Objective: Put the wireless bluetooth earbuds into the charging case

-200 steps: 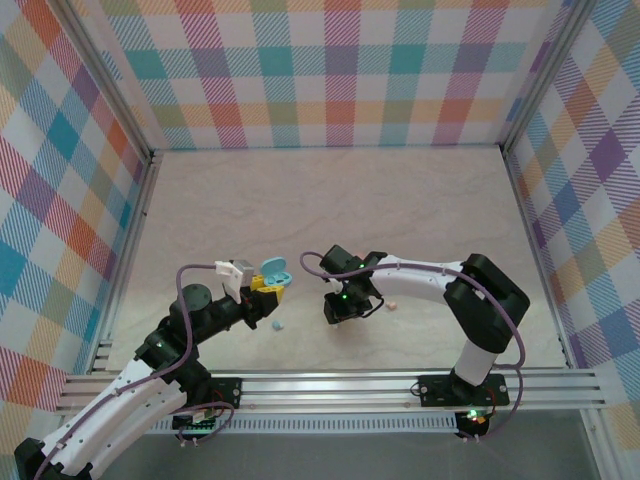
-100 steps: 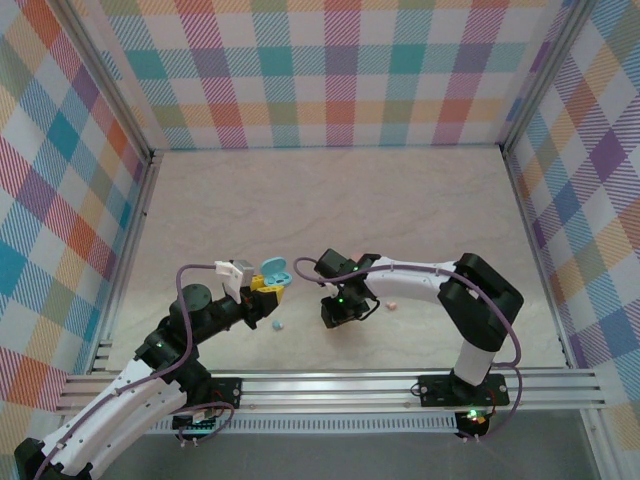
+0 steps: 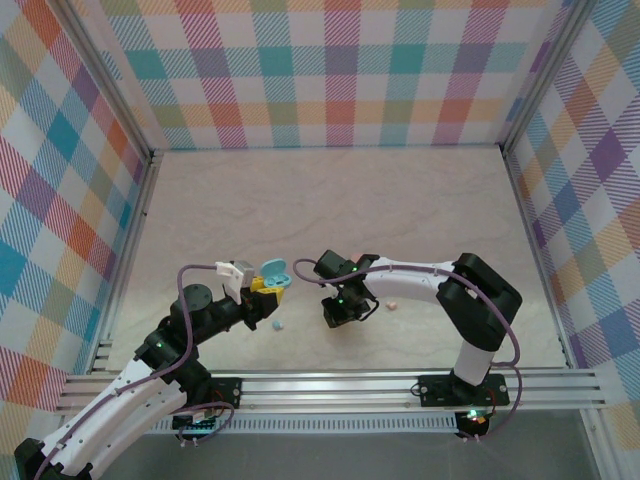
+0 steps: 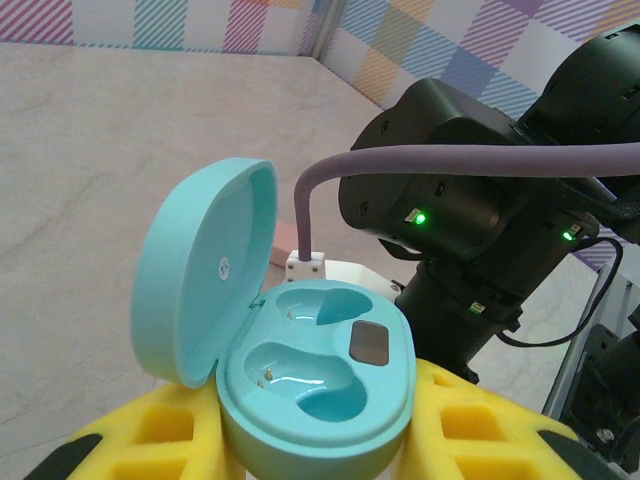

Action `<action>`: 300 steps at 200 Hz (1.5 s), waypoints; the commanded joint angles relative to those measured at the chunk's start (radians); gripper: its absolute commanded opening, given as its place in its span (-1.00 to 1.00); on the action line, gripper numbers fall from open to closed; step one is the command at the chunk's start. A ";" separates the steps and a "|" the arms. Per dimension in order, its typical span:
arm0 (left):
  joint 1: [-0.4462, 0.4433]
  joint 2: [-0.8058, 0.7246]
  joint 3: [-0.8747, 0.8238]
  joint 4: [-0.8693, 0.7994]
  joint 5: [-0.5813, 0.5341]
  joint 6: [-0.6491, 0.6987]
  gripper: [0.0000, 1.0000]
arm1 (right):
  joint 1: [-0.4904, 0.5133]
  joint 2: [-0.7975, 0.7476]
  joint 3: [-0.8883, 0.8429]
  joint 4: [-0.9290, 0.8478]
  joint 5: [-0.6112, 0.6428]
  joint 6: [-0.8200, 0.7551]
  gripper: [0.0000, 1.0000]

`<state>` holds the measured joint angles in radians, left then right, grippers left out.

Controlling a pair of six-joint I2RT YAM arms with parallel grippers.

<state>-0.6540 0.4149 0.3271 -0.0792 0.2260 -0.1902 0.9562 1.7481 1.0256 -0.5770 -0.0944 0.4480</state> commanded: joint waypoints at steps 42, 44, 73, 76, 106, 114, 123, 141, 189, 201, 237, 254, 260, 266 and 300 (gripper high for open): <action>-0.007 -0.010 0.038 0.033 0.026 0.008 -0.52 | 0.001 -0.110 0.034 -0.063 0.094 -0.003 -0.52; -0.007 -0.010 0.038 0.035 0.028 0.008 -0.52 | 0.001 -0.115 0.035 -0.064 0.097 -0.003 -0.52; -0.007 0.000 0.044 0.065 0.038 0.009 -0.52 | -0.016 -0.190 0.070 -0.123 0.125 -0.021 -0.52; -0.007 0.002 0.044 0.070 0.038 0.009 -0.52 | -0.019 -0.198 0.075 -0.130 0.126 -0.024 -0.52; -0.007 0.033 0.044 0.133 0.051 0.023 -0.52 | -0.033 -0.286 0.148 -0.213 0.164 -0.056 -0.52; -0.007 0.048 0.048 0.150 0.058 0.029 -0.52 | -0.033 -0.307 0.169 -0.234 0.184 -0.064 -0.52; -0.007 0.070 0.057 0.166 0.070 0.039 -0.52 | -0.033 -0.331 0.191 -0.251 0.198 -0.075 -0.52; -0.007 0.119 0.082 0.188 0.101 0.059 -0.52 | -0.034 -0.367 0.234 -0.273 0.211 -0.097 -0.53; -0.007 0.207 0.111 0.288 0.141 0.085 -0.52 | -0.034 -0.421 0.359 -0.304 0.207 -0.116 -0.53; -0.007 0.234 0.134 0.287 0.153 0.099 -0.52 | -0.033 -0.428 0.391 -0.311 0.201 -0.119 -0.53; -0.007 0.319 0.177 0.334 0.199 0.110 -0.52 | -0.033 -0.447 0.441 -0.282 0.170 -0.142 -0.53; -0.006 0.362 0.191 0.352 0.216 0.110 -0.52 | -0.033 -0.449 0.442 -0.254 0.156 -0.156 -0.53; -0.007 0.375 0.196 0.358 0.222 0.111 -0.52 | -0.033 -0.447 0.440 -0.246 0.149 -0.163 -0.53; -0.007 0.389 0.201 0.367 0.230 0.112 -0.52 | -0.033 -0.443 0.441 -0.238 0.142 -0.172 -0.53; -0.010 0.455 0.229 0.406 0.269 0.109 -0.52 | -0.033 -0.400 0.484 -0.249 0.141 -0.218 -0.53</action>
<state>-0.6540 0.8440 0.5114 0.2470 0.4408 -0.0956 0.9287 1.3197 1.4536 -0.8368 0.0662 0.2840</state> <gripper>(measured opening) 0.327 0.238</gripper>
